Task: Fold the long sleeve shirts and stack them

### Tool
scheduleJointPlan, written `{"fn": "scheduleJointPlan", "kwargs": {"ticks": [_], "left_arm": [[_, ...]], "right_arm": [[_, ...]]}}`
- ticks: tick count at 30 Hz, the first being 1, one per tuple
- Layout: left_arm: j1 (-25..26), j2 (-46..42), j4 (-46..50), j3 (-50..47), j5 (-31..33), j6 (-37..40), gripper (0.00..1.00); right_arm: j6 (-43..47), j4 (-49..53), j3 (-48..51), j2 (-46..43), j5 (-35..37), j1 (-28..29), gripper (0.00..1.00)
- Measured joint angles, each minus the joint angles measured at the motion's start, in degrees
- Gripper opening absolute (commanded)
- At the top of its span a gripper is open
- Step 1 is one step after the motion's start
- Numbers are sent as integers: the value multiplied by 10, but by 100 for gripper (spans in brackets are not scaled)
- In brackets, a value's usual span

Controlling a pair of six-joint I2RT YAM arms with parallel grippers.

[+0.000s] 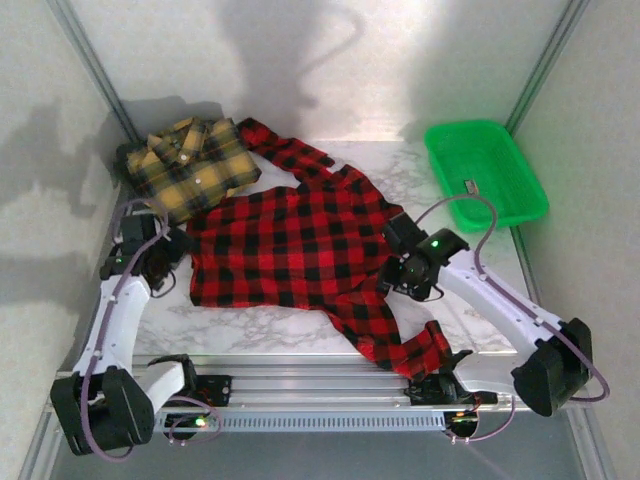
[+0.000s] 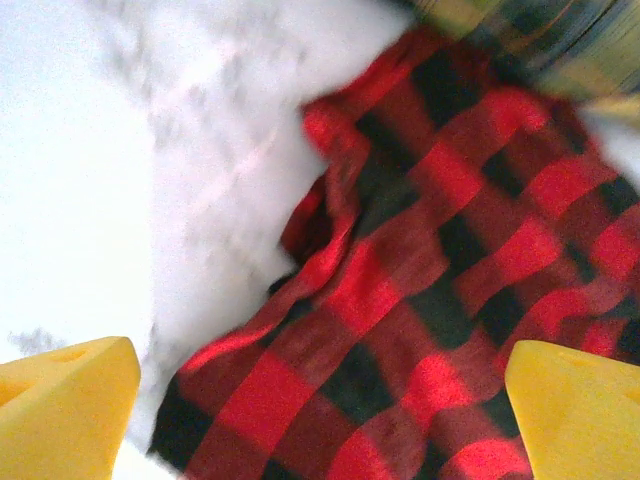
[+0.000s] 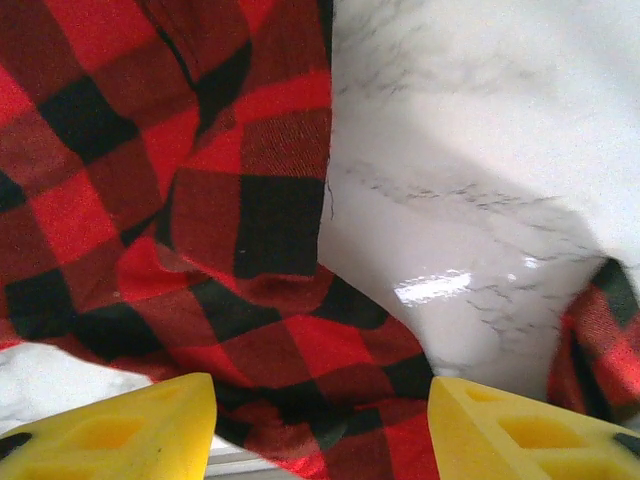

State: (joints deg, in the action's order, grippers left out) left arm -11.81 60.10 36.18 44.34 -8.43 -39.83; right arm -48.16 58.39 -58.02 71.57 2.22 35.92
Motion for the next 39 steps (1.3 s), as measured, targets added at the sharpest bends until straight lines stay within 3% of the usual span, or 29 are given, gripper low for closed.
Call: {"fn": "scheduleJointPlan", "kwargs": {"ticks": [7, 10, 23, 36, 37, 39], "left_arm": [[45, -7, 28, -119, -42, -28, 69], [64, -1, 29, -128, -47, -39, 67], [68, 32, -50, -179, -46, -93, 40], [68, 16, -54, -195, -28, -106, 26], [68, 19, -53, -195, -26, -108, 23], [68, 22, -50, -196, -22, -112, 13]], "right_arm": [[41, -115, 61, 19, -63, -27, 54], [52, -140, 74, 30, -73, -39, 53], [70, -171, 78, 43, -99, -50, 47], [64, -199, 127, 40, -100, -50, 46], [63, -211, 128, 42, -100, -50, 45], [61, -234, 133, 46, -99, -50, 31]]}}
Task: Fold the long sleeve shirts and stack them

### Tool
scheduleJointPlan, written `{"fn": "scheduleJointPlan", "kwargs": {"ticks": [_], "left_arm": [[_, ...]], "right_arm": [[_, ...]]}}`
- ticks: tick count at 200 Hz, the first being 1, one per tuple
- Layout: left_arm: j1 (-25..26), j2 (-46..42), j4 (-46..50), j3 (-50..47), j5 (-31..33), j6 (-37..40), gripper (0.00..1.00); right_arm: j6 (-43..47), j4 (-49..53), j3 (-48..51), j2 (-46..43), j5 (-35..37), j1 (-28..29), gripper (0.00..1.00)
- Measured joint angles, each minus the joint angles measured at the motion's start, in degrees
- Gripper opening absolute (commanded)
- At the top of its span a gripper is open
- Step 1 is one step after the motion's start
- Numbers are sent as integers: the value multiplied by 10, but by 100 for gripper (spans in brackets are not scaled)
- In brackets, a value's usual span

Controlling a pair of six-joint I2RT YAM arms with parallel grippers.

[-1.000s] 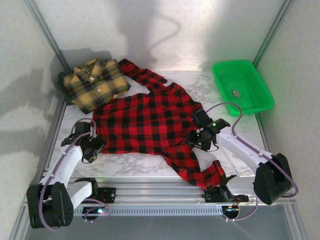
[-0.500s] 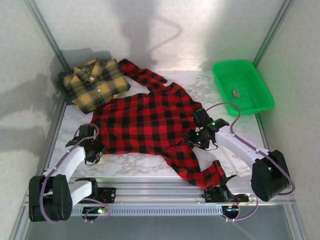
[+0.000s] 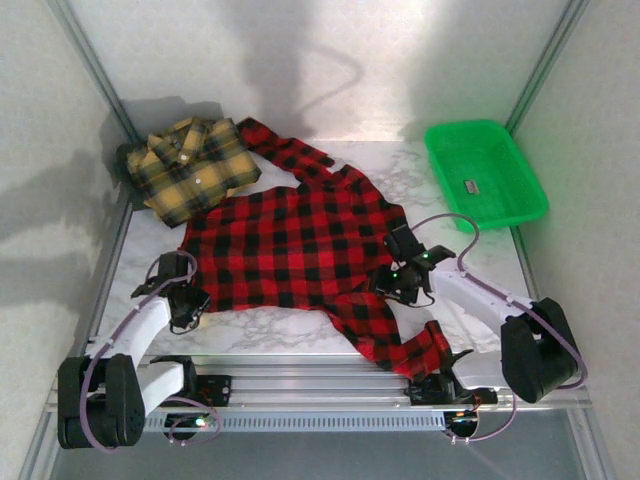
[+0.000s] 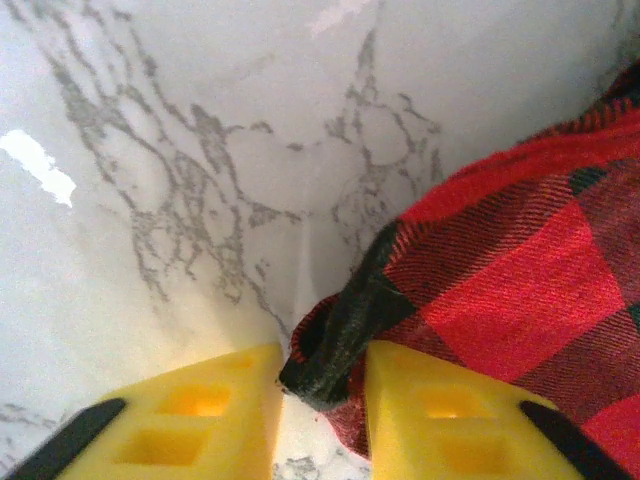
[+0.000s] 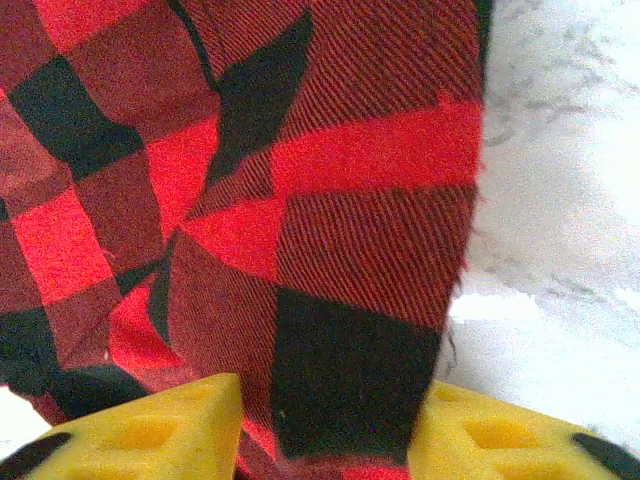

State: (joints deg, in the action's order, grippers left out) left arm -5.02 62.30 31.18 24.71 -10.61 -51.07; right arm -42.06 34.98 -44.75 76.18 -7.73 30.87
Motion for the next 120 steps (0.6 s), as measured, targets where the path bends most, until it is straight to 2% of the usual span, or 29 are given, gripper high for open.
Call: {"fn": "scheduleJointPlan", "kwargs": {"ticks": [19, 46, 120], "left_arm": [[0, 1, 9, 1, 8, -3, 0], [0, -10, 15, 1, 12, -3, 0], [2, -86, -2, -3, 7, -5, 0]], "right_arm": [[-6, -9, 1, 8, 4, -3, 13], [-7, 8, 1, 6, 26, -17, 0], [1, 110, 0, -48, 29, -30, 0]]}}
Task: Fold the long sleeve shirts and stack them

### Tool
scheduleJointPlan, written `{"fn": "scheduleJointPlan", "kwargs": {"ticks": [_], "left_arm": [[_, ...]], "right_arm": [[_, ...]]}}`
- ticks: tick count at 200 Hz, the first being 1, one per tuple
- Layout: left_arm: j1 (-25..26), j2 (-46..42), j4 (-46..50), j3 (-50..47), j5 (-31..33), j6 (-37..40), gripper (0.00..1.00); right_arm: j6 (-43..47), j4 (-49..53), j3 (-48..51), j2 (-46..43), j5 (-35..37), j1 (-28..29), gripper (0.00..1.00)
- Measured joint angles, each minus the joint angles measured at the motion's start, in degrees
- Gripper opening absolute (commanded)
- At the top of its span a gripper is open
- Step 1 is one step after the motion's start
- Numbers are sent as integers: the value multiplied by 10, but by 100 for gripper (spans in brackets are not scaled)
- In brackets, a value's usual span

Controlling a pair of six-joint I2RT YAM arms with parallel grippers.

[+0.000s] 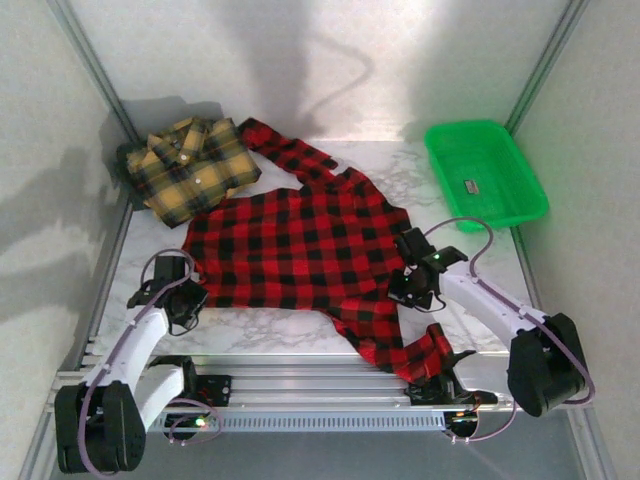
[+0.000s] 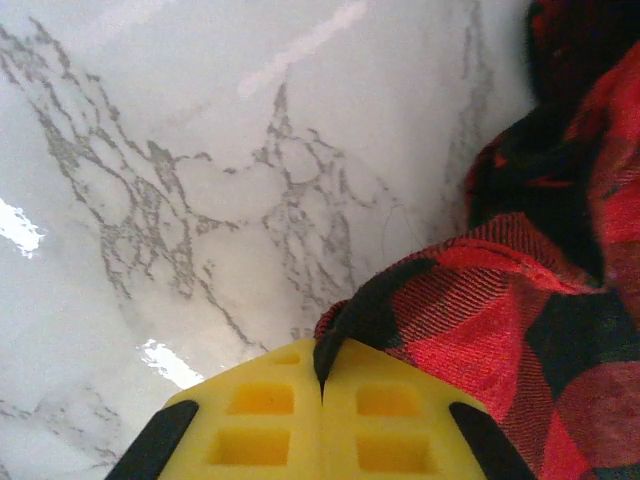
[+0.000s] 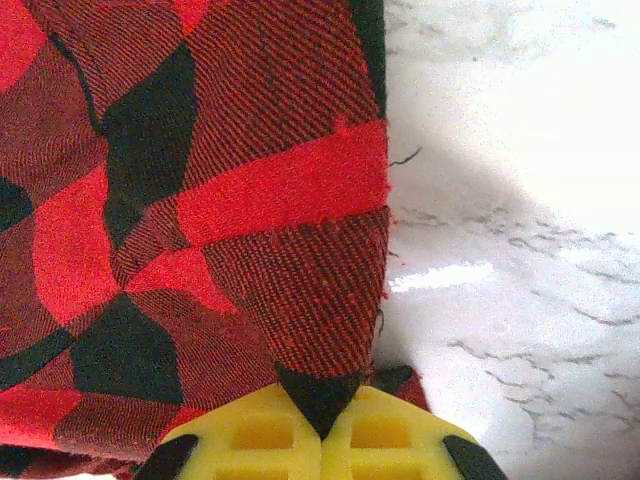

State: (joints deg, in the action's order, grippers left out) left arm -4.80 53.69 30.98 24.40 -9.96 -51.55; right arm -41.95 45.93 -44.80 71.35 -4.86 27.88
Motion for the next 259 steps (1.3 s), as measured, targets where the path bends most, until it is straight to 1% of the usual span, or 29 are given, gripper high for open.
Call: {"fn": "scheduleJointPlan", "kwargs": {"ticks": [37, 57, 91, 120, 178, 220, 259], "left_arm": [[0, -3, 1, 2, -12, -2, 0], [0, 2, 3, 27, -23, -2, 0], [1, 40, -8, 96, -43, 3, 0], [1, 83, -25, 122, -51, 12, 0], [-3, 163, -49, 135, -59, 25, 0], [-5, 192, -66, 151, -62, 36, 0], [-6, 221, -74, 161, -66, 38, 0]], "right_arm": [[5, 17, -7, 10, -3, 0, 1], [12, 35, -43, 32, -3, 0, 3], [36, 65, -138, 72, -3, -10, 6], [59, 78, -202, 121, -4, -30, 6], [108, 88, -270, 222, -14, -67, 7], [135, 91, -315, 276, -29, -93, 8], [151, 91, -340, 316, -40, -101, 13]]}}
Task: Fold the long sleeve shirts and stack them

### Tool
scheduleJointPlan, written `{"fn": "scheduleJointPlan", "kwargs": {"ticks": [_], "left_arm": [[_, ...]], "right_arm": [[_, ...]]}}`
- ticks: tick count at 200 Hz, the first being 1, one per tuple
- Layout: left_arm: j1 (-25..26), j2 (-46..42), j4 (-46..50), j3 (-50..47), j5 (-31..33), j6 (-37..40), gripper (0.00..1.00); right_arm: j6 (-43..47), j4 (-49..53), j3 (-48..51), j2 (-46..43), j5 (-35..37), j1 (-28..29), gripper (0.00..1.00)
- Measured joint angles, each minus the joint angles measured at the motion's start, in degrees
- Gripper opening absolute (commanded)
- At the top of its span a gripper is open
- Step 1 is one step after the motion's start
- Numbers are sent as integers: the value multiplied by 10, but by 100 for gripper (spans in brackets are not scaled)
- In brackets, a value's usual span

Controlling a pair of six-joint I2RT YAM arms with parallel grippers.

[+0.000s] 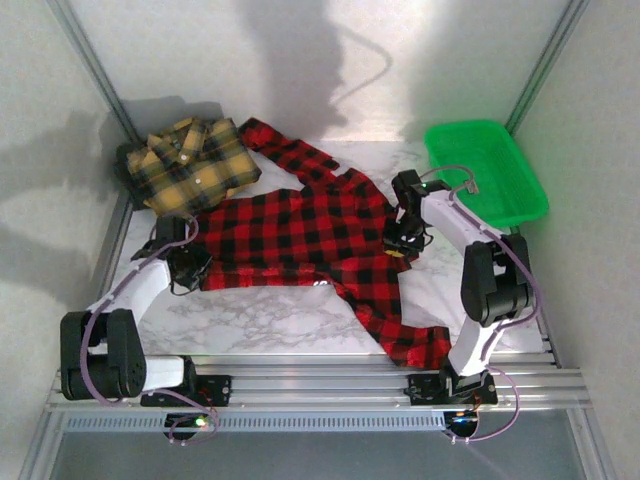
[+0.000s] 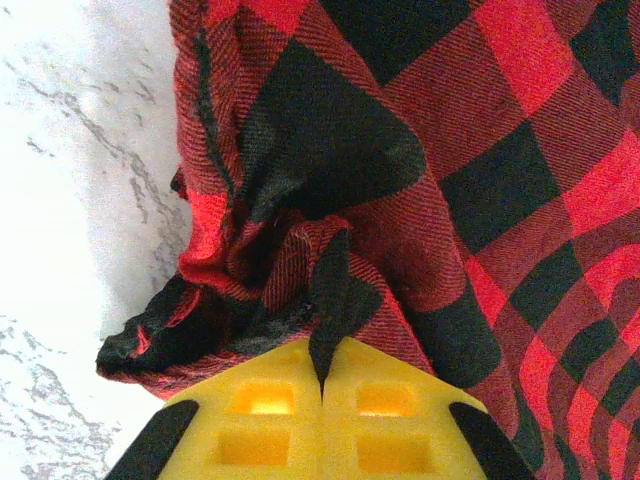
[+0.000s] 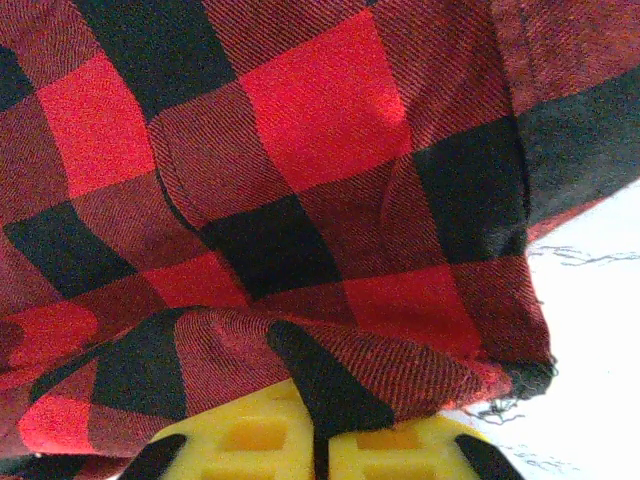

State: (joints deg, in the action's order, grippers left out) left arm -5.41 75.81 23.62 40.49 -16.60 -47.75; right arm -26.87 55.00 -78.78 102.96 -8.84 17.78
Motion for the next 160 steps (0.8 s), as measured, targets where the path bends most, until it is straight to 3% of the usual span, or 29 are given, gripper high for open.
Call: {"fn": "scheduleJointPlan", "kwargs": {"ticks": [8, 15, 31, 52, 82, 99, 105, 130, 160], "left_arm": [[0, 11, -2, 7, -1, 0, 1], [0, 20, -4, 12, -1, 0, 8], [0, 37, -11, 23, -1, 3, 33], [-1, 45, -10, 38, -1, -1, 67], [-1, 46, 10, 99, 10, -5, 89], [0, 36, 22, 137, 16, -3, 92], [0, 28, 28, 146, 17, -1, 92], [10, -28, 65, 169, 23, 5, 91], [100, -89, 92, 168, 25, 13, 91]], "right_arm": [[3, -1, -7, 11, -2, -1, 16], [5, -3, -13, 21, -3, -2, 20], [9, -6, -23, 37, -5, -4, 28], [15, -21, -31, 52, -7, -7, 46], [35, -44, -52, 45, 4, -10, 64], [49, -53, -53, 11, 15, -10, 69], [56, -52, -53, -10, 18, -10, 77], [78, -17, -52, -100, 40, -3, 79], [65, 52, 32, -219, 67, 80, 78]]}}
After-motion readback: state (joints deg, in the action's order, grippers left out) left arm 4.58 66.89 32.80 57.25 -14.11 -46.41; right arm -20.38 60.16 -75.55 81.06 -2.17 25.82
